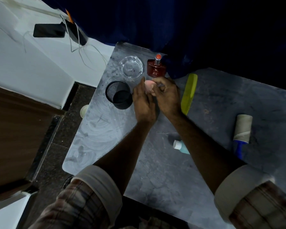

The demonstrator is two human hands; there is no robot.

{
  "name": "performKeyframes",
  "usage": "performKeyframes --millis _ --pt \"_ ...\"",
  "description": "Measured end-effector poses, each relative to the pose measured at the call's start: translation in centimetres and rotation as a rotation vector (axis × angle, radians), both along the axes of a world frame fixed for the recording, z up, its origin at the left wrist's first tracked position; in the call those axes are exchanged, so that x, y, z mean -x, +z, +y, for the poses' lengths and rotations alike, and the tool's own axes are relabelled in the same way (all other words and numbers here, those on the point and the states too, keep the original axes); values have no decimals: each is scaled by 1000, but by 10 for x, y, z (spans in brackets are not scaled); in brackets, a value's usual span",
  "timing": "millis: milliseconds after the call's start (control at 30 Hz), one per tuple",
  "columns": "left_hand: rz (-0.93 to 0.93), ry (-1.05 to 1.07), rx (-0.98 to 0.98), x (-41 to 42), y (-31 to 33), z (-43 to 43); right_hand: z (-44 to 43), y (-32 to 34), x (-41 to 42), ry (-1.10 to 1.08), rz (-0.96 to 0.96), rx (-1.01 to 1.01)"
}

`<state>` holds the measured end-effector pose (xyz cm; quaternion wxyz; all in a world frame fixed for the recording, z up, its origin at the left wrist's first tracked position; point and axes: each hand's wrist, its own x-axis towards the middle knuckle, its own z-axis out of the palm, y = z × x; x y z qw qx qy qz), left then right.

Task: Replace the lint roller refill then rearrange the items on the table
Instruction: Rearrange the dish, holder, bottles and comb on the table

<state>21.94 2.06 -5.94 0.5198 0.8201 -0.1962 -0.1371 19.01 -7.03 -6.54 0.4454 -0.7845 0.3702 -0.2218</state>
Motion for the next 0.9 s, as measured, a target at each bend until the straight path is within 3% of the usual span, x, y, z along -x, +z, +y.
performKeyframes --millis 467,633,900 --pt "26 -54 6 2 10 5 -1 3 2 -1 11 -16" --pt "38 -46 28 19 8 25 2 14 47 -60 -9 -59" --pt "137 -109 69 92 -9 71 78 -1 219 -423 -52 -523"
